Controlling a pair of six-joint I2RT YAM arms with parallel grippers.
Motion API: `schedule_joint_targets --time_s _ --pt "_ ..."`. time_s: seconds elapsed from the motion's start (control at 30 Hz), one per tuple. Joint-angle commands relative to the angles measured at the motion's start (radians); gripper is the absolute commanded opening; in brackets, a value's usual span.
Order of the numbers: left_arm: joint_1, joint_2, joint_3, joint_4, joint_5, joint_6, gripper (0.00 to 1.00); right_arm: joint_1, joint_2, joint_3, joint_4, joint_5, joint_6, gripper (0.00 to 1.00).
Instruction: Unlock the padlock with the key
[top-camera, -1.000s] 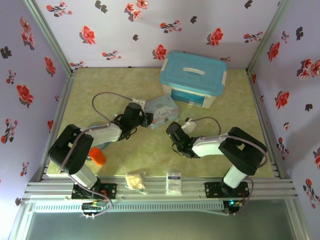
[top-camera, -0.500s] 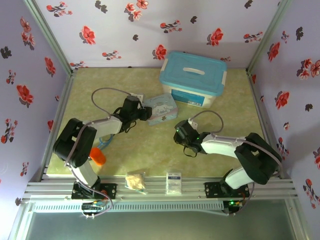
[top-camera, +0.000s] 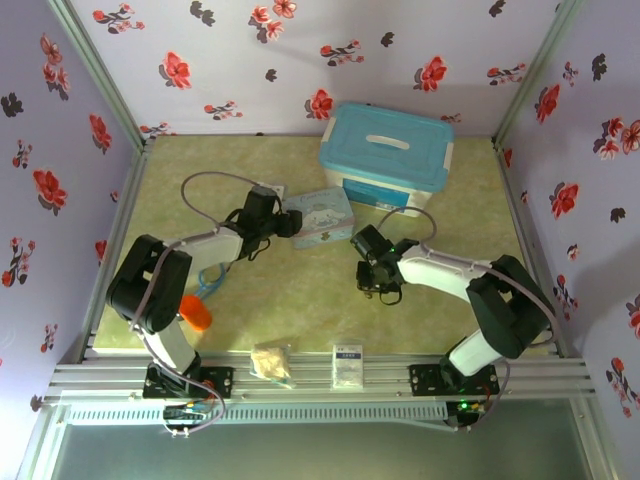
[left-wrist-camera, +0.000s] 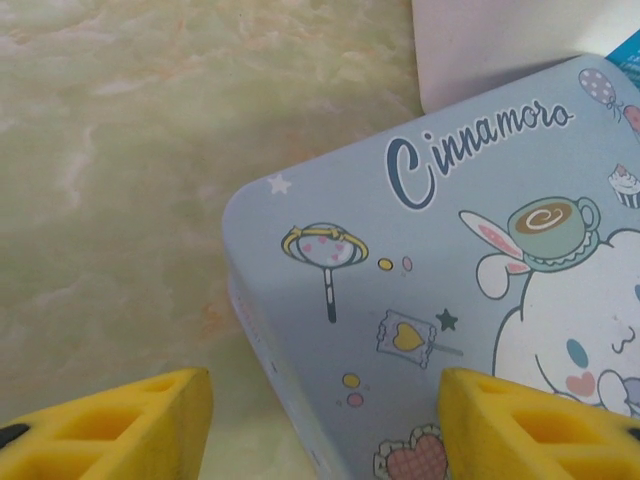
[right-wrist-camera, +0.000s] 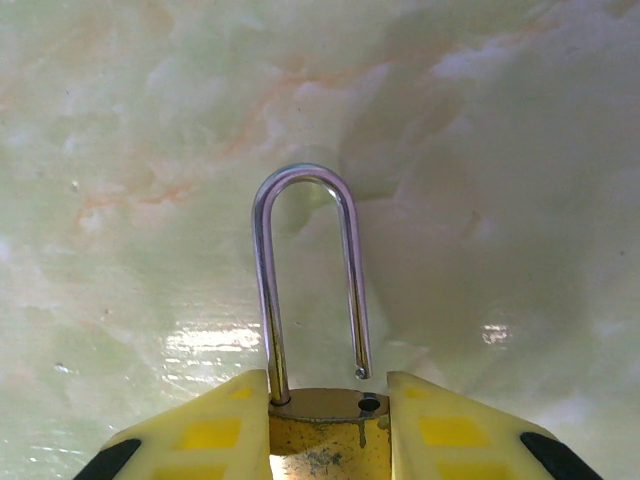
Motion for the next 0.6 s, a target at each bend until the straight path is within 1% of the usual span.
schedule_joint_targets --time_s 0.0,0.07,0.2,0.27,0.4,0.43,0.47,0.57 --pt "0.009 -0.064 0.007 -0.048 -0.002 0.021 0.62 -0.003 0.030 0.046 -0.112 0.028 -0.064 0.17" --pt "0.010 -0.090 -0.003 -0.052 -0.002 0.019 0.62 0.002 0.055 0.074 -0.162 0.063 -0.082 0.18" --pt "0.010 -0.137 -0.017 -0.073 -0.002 0.021 0.62 0.002 0.037 0.071 -0.145 0.069 -0.088 0.17" --pt "0.010 -0.164 -0.027 -0.082 -0.002 0.019 0.63 0.002 0.029 0.078 -0.147 0.069 -0.086 0.20" --pt "0.010 -0.208 -0.049 -0.091 -0.002 0.011 0.64 0.002 0.067 0.093 -0.180 0.069 -0.094 0.24" --pt "0.010 -0.222 -0.056 -0.096 -0.001 0.010 0.64 0.003 0.069 0.091 -0.176 0.058 -0.092 0.26" --pt "0.010 -0.235 -0.060 -0.106 0.001 0.008 0.64 0.002 0.065 0.088 -0.170 0.052 -0.091 0.31" --pt "0.010 -0.277 -0.062 -0.136 0.004 0.003 0.66 0.002 0.036 0.085 -0.156 0.050 -0.085 0.38"
